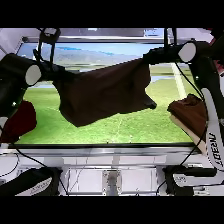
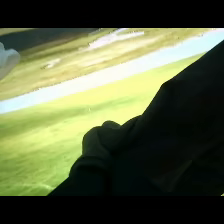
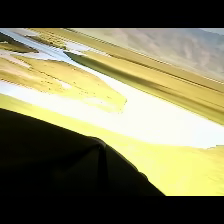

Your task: Fold the shirts.

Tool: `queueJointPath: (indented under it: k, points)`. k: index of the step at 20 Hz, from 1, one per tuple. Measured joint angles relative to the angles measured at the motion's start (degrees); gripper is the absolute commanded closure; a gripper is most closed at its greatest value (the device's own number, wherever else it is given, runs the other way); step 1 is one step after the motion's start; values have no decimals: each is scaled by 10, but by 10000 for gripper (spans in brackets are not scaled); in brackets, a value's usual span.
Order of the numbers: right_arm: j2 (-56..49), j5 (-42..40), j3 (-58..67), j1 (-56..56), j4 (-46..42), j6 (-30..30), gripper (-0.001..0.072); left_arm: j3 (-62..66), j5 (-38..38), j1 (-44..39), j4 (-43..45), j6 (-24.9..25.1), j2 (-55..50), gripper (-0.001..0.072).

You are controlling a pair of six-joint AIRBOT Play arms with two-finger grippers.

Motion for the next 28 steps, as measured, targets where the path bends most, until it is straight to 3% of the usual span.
queueJointPath:
  k: [4,8,16,20,24,28]
  points:
    - [9,-2,5,0,-7,2,692,44,18,7,1,-4,-1,698]
    - [67,13,8,0,-25,3,692,133,-19,8,-3,12,9,699]
    - [323,65,9,3,-33,-12,692,294,-149,9,-135,103,110,699]
    - [424,69,9,4,-39,-15,693,309,-187,9,-134,123,144,699]
    - [422,82,-4,3,-68,-17,692,286,-189,9,-59,130,110,700]
    - [334,94,-52,3,-97,-17,692,224,-174,11,-28,136,4,699]
